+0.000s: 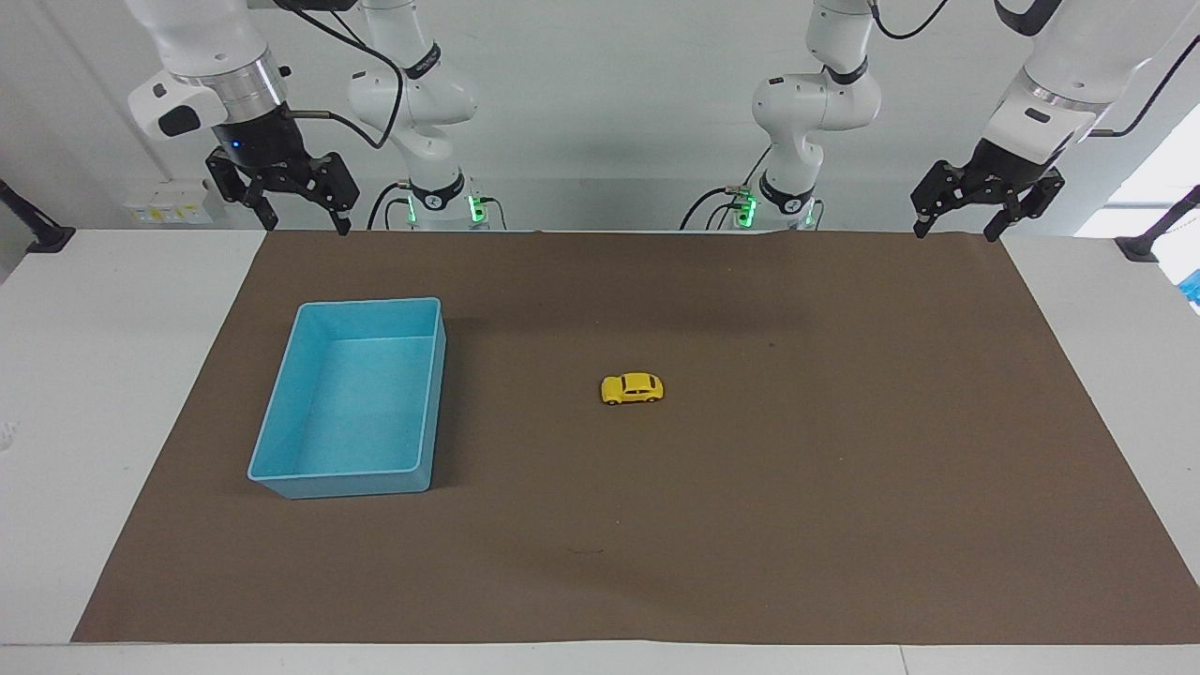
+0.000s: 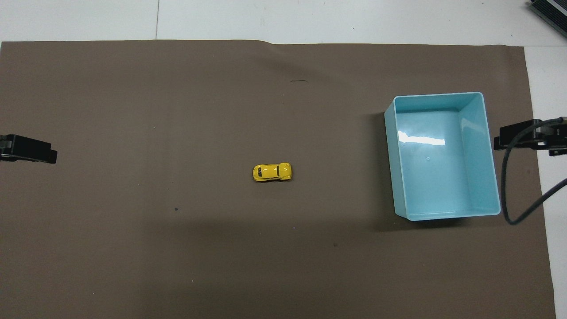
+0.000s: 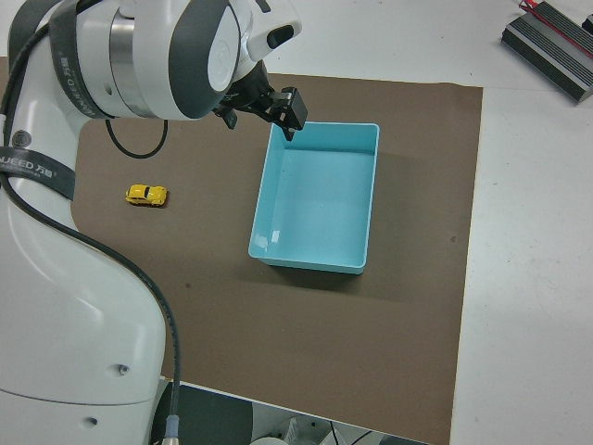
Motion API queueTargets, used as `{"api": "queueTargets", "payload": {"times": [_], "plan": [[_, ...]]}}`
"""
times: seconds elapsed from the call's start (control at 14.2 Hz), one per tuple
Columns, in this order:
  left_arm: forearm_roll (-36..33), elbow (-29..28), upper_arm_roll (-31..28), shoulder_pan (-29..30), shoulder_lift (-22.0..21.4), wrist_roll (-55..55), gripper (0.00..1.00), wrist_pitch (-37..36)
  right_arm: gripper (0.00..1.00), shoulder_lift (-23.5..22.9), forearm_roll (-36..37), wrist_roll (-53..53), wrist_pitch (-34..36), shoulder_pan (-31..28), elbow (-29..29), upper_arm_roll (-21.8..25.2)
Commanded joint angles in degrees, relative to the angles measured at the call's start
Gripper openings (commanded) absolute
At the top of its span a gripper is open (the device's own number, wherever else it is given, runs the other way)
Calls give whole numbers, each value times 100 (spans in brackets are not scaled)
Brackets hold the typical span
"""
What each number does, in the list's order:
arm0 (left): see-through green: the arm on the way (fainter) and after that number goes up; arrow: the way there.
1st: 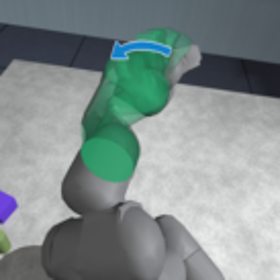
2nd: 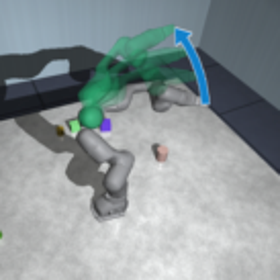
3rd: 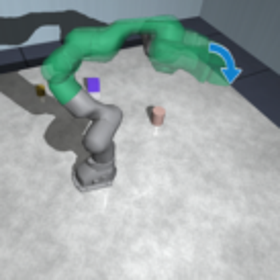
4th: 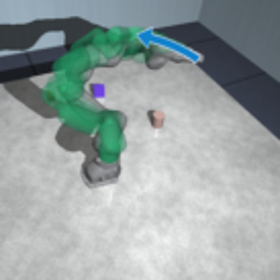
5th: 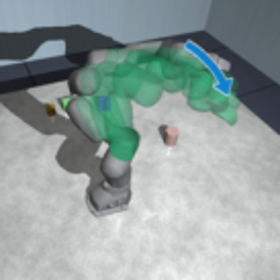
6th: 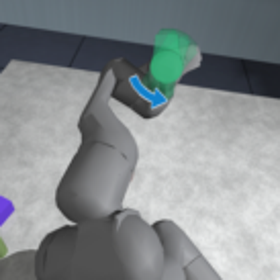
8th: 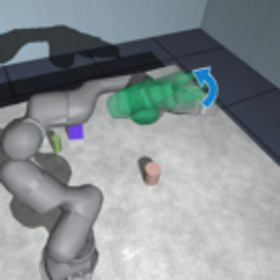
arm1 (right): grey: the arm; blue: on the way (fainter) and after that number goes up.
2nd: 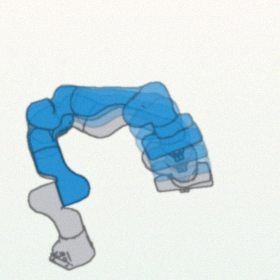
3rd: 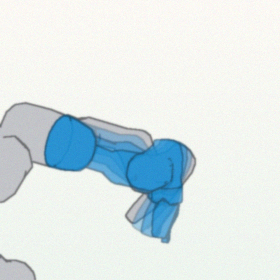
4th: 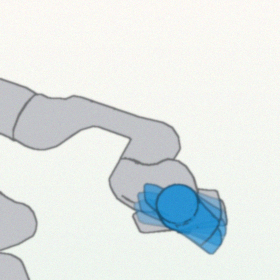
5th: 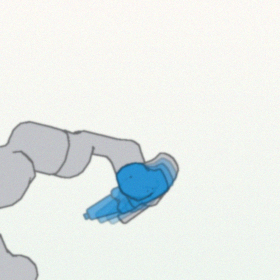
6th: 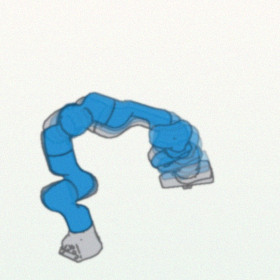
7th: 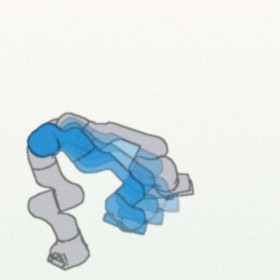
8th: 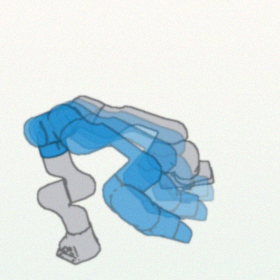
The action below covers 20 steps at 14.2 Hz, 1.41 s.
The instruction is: Wind up and store yellow beetle car
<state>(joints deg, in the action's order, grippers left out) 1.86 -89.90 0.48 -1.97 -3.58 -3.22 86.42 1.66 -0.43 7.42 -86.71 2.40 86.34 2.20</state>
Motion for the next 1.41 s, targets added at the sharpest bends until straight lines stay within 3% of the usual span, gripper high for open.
{"api": "queueTargets", "payload": {"times": [0.0,0.78,1.34], "plan": [[-36,-142,-22,-58,-125,58,100,-38,100,63,-45,-127,31,-64,14,-26],[-28,-212,-13,-85,-81,224,100,24,100,63,-45,-127,31,-64,14,-26],[156,-870,-4,-524,-20,2542,100,778,100,63,-45,-127,31,-73,14,-17]]}}
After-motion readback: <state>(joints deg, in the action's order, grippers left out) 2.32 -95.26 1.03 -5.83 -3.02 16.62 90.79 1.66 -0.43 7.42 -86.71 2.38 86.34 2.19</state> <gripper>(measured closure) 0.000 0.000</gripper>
